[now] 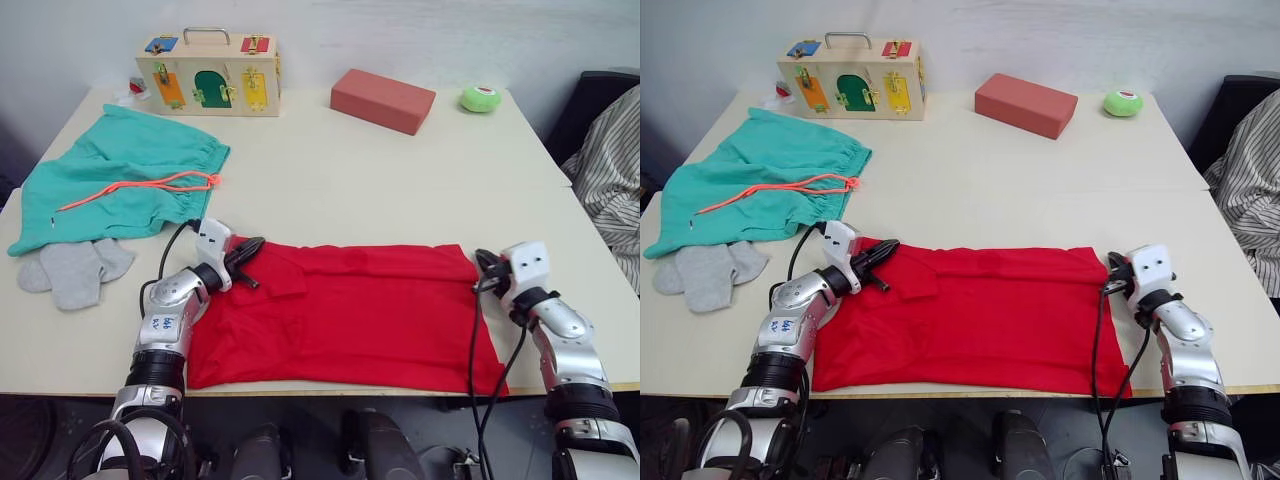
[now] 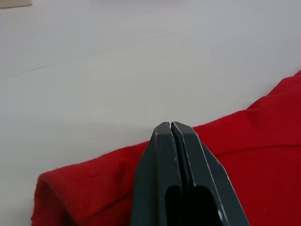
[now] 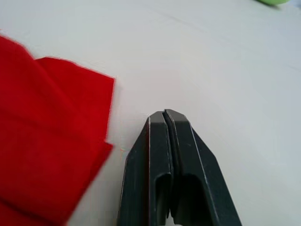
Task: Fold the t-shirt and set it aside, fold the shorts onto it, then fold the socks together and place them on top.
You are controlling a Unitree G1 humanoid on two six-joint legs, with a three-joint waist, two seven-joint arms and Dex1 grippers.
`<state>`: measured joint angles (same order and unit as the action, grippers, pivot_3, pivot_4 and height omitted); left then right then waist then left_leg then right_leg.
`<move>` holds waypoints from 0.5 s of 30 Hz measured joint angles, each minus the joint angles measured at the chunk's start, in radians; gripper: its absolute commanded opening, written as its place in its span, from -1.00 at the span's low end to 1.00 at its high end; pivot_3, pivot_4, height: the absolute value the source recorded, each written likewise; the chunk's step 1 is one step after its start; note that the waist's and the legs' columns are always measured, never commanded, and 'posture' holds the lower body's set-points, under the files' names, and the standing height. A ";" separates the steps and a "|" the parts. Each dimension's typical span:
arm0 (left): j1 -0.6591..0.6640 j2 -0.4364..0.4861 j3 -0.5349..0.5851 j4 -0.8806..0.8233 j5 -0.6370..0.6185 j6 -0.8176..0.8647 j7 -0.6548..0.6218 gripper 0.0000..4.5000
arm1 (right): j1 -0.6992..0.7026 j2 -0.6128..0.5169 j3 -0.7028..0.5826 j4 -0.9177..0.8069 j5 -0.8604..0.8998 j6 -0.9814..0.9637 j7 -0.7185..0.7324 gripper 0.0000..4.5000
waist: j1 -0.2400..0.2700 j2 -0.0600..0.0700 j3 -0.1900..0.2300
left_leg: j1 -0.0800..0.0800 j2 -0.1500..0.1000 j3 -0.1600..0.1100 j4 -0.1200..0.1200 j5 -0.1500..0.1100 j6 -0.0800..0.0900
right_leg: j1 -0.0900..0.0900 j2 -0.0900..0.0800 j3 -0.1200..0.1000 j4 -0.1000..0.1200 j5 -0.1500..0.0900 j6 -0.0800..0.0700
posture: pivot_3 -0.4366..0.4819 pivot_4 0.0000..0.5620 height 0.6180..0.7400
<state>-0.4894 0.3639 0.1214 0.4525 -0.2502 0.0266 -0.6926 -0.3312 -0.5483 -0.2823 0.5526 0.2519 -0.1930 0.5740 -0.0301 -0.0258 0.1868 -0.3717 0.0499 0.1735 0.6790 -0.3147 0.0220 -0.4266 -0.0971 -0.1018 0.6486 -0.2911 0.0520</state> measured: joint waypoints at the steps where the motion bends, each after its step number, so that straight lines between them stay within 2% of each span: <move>1: 0.002 0.007 0.003 0.000 -0.014 -0.015 -0.035 -0.98 | 0.000 0.000 -0.022 -0.014 0.049 0.012 0.037 -1.00 | -0.001 0.000 0.000 | 0.000 0.000 0.000 0.000 0.000 0.000 | 0.000 0.000 0.000 0.000 0.000 0.000 | -0.05 -0.47 1.00; 2: 0.008 0.021 0.012 -0.012 -0.046 -0.032 -0.101 -0.98 | 0.000 -0.005 -0.044 -0.074 0.137 0.077 0.111 -1.00 | -0.002 0.001 0.000 | 0.000 0.001 0.000 0.000 0.000 0.000 | -0.001 0.000 0.001 0.000 0.000 0.000 | -0.05 -0.47 1.00; 4: 0.018 0.059 0.011 -0.048 -0.075 -0.051 -0.198 -1.00 | 0.000 -0.063 -0.040 -0.177 0.234 0.212 0.218 -0.84 | -0.004 0.002 0.001 | -0.001 0.001 0.000 0.000 0.000 0.000 | -0.001 0.000 0.001 0.000 0.000 0.000 | -0.05 -0.47 1.00; 6: 0.033 0.126 0.006 -0.102 -0.100 -0.056 -0.308 -0.82 | -0.016 -0.183 -0.024 -0.230 0.257 0.332 0.313 -0.60 | 0.000 0.002 0.001 | -0.001 0.001 -0.001 0.000 0.000 0.000 | -0.001 0.000 0.000 0.000 0.000 -0.001 | -0.05 -0.47 1.00; 7: 0.049 0.164 0.007 -0.144 -0.126 -0.038 -0.368 -0.70 | -0.045 -0.257 0.001 -0.221 0.236 0.378 0.354 -0.41 | 0.001 0.002 0.001 | 0.000 0.001 -0.001 0.000 -0.001 0.000 | 0.000 -0.001 0.000 -0.001 0.000 -0.001 | -0.05 -0.47 1.00; 9: 0.066 0.191 0.005 -0.196 -0.158 -0.007 -0.425 -0.49 | -0.098 -0.309 0.038 -0.188 0.206 0.426 0.394 -0.16 | 0.000 0.002 0.001 | 0.000 0.001 -0.001 0.001 -0.002 0.001 | 0.000 -0.001 0.000 -0.001 0.000 -0.001 | -0.05 -0.47 1.00; 11: 0.093 0.230 -0.007 -0.282 -0.208 0.046 -0.504 -0.21 | -0.198 -0.371 0.134 -0.114 0.154 0.516 0.486 0.14 | -0.001 0.002 0.001 | -0.001 0.001 -0.001 0.000 -0.002 0.001 | 0.000 -0.001 -0.001 -0.001 -0.001 -0.001 | -0.05 -0.47 1.00; 15: 0.136 0.270 -0.011 -0.416 -0.285 0.136 -0.574 0.36 | -0.376 -0.396 0.304 0.061 0.055 0.623 0.663 0.77 | -0.001 0.003 0.002 | -0.001 0.001 -0.001 -0.001 -0.002 0.000 | -0.001 -0.001 -0.001 -0.001 -0.002 -0.003 | -0.05 -0.47 1.00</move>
<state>-0.3537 0.6338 0.1107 0.0366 -0.5353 0.1626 -1.2669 -0.7076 -0.9442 0.0216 0.6134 0.3070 0.4302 1.2371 -0.0312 -0.0227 0.1883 -0.3729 0.0513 0.1726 0.6785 -0.3167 0.0220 -0.4280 -0.0980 -0.1031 0.6474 -0.2928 0.0489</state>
